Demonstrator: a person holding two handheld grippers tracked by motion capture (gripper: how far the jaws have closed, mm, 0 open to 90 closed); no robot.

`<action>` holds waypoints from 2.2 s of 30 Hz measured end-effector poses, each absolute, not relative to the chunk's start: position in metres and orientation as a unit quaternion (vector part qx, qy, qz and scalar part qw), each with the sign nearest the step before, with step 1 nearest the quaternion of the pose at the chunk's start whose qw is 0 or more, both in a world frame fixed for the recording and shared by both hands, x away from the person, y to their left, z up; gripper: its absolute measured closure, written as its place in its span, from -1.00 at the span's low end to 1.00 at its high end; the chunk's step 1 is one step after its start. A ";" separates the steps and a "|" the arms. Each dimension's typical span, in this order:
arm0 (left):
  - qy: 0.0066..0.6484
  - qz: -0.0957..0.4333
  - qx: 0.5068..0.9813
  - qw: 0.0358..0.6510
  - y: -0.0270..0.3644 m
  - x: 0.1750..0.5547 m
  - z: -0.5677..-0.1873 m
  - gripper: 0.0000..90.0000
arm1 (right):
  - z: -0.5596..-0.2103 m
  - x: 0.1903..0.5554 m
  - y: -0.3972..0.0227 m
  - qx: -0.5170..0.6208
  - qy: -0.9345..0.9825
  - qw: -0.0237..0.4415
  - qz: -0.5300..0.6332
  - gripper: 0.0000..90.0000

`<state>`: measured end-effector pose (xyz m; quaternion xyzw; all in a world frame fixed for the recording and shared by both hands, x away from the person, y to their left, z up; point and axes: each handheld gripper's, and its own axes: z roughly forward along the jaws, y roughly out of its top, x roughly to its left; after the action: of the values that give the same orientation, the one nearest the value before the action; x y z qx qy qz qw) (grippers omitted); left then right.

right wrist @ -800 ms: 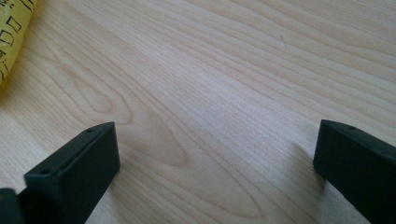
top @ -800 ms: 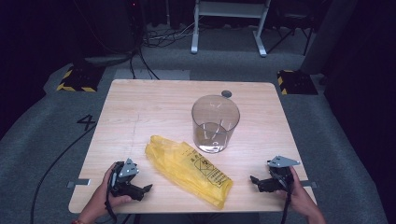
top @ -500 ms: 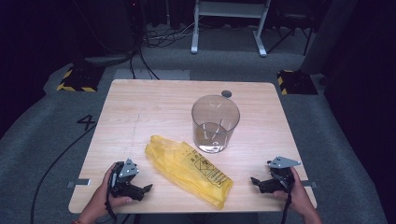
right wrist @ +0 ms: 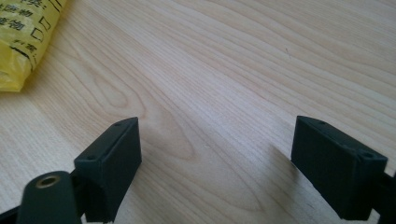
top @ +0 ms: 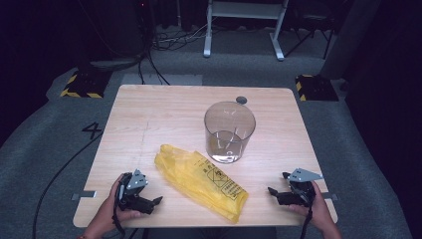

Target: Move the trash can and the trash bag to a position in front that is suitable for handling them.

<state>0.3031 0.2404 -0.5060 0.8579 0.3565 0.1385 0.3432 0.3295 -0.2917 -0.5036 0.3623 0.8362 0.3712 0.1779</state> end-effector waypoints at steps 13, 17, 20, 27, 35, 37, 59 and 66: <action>0.356 0.139 0.858 0.343 0.240 0.303 -0.506 -0.99 | -0.495 0.320 -0.286 0.350 0.833 0.179 0.390 -0.57; 0.357 0.139 0.858 0.343 0.240 0.303 -0.506 -0.99 | -0.489 0.312 -0.275 0.325 0.837 0.188 0.397 -0.47; 0.357 0.139 0.858 0.343 0.240 0.303 -0.506 -0.99 | -0.486 0.307 -0.264 0.306 0.842 0.187 0.404 -0.45; 0.356 0.139 0.858 0.343 0.240 0.303 -0.506 -0.99 | -0.480 0.301 -0.247 0.285 0.843 0.176 0.420 -0.44; 0.356 0.139 0.858 0.343 0.240 0.303 -0.506 -0.99 | -0.479 0.295 -0.222 0.241 0.859 0.164 0.420 0.06; 0.357 0.139 0.858 0.344 0.240 0.303 -0.506 -0.99 | -0.480 0.294 -0.217 0.232 0.862 0.161 0.421 0.18; 0.358 0.139 0.857 0.343 0.240 0.303 -0.506 -0.99 | -0.502 0.299 -0.172 0.206 0.884 0.104 0.406 0.18; 0.361 0.141 0.857 0.341 0.240 0.301 -0.505 -0.95 | -0.502 0.305 -0.157 0.219 0.881 0.108 0.405 0.13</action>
<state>0.3006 0.2405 -0.5052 0.8566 0.3606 0.1413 0.3410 0.3048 -0.1567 -0.5025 0.2190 0.8812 0.4048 0.1082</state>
